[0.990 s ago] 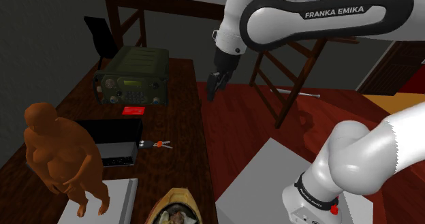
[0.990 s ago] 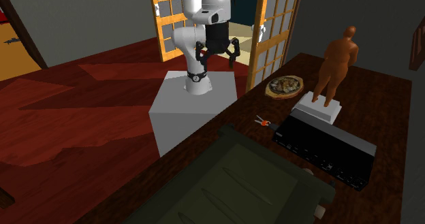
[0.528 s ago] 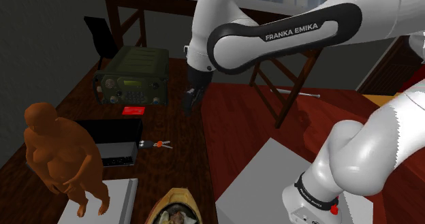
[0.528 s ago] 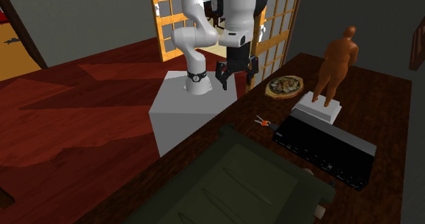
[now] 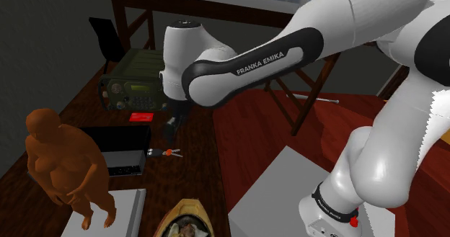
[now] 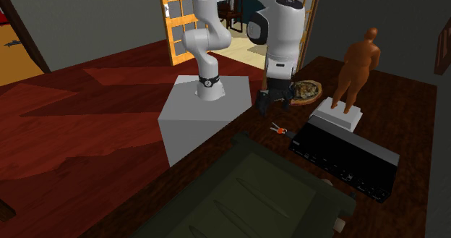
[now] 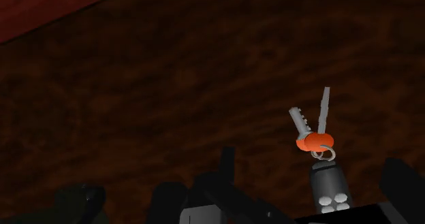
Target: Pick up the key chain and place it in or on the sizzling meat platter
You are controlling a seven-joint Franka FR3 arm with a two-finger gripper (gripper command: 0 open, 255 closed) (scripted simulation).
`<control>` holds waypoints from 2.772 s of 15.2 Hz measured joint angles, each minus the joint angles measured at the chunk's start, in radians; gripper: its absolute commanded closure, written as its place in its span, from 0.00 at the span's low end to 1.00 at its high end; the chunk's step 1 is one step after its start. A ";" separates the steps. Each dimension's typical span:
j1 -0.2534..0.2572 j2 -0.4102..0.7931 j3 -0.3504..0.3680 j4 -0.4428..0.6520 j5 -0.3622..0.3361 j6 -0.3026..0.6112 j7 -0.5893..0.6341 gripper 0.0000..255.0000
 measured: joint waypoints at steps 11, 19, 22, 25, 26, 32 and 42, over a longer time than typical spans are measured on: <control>0.039 0.158 0.016 0.035 -0.080 0.107 0.041 0.00; 0.039 0.165 0.015 0.033 -0.083 0.116 0.043 1.00; 0.040 0.164 0.015 0.034 -0.083 0.116 0.043 1.00; 0.039 0.164 0.015 0.033 -0.083 0.117 0.042 1.00; 0.039 0.163 0.015 0.032 -0.083 0.118 0.042 1.00; 0.036 0.142 0.018 0.045 -0.072 0.081 0.033 1.00; 0.031 0.079 0.024 0.109 -0.040 -0.043 0.011 1.00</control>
